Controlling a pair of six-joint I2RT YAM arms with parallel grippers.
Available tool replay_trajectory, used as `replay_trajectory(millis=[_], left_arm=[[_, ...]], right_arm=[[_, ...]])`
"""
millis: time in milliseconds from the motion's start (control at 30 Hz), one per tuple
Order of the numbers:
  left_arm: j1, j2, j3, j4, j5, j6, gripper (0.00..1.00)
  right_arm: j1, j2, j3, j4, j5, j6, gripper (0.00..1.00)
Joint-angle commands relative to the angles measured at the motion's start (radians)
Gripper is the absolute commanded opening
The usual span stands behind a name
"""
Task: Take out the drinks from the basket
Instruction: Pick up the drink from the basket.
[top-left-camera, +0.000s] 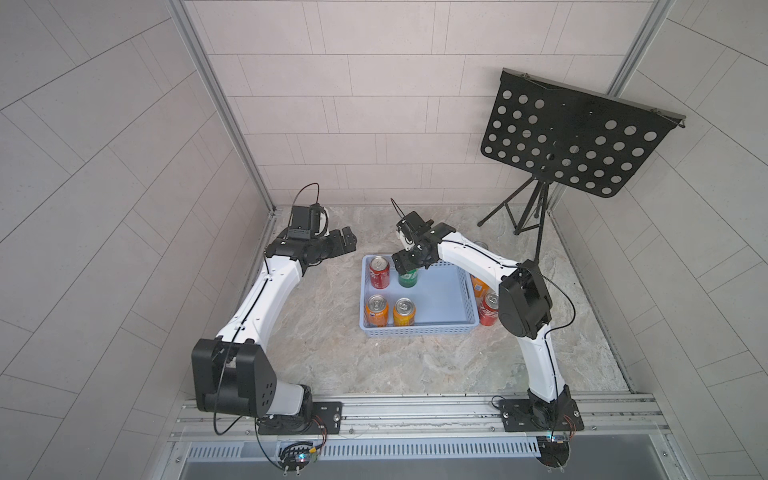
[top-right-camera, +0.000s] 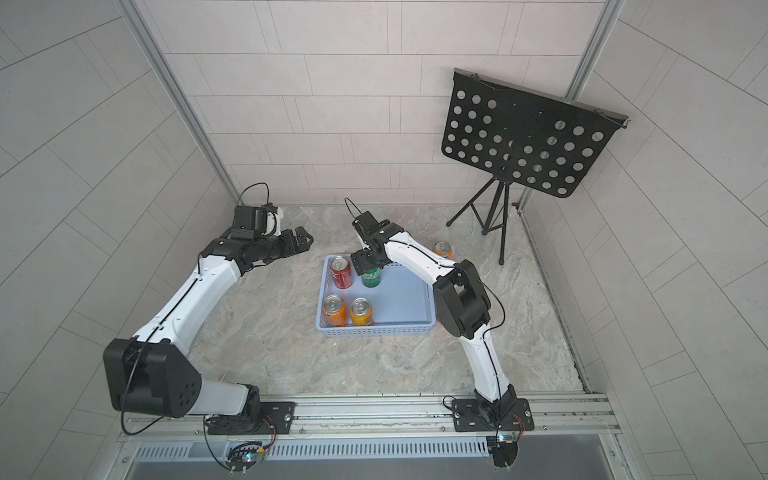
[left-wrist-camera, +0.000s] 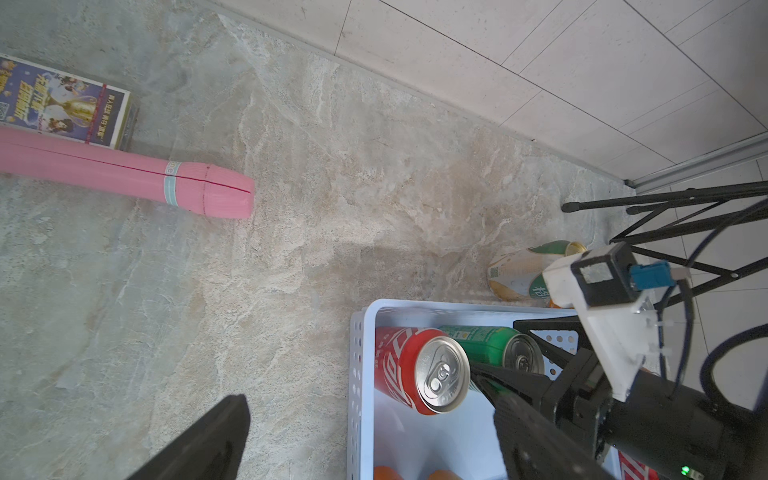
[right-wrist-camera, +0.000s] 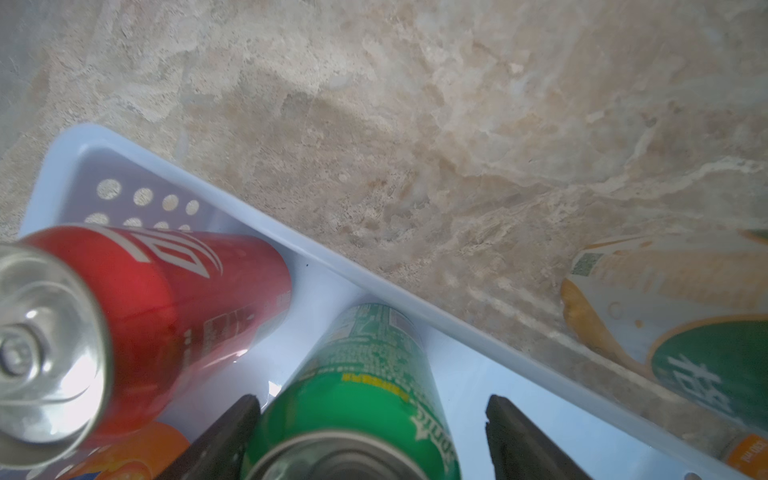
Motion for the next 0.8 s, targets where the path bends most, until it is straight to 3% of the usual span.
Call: replay_trajectory(millis=[0,367,467,600,767], left_arm=[[0.005,0.004,0.012,0.002,0.007,0.0,1.0],[0.006,0.001,0.012,0.002,0.001,0.001,1.0],[0.006,0.0,0.012,0.001,0.002,0.001,1.0],[0.004,-0.002,0.011,0.004,0.001,0.001,1.0],[0.006,0.001,0.012,0.001,0.002,0.001,1.0]], right_arm=[[0.004,0.015,0.013,-0.04,0.017,0.008,0.86],[0.005,0.002,0.009,-0.057,0.007,0.006,0.72],[0.005,-0.007,0.01,-0.064,0.01,0.007,0.59],[0.005,-0.017,0.017,-0.074,0.007,0.014,0.35],[0.005,-0.043,0.021,-0.074,-0.008,0.021,0.2]])
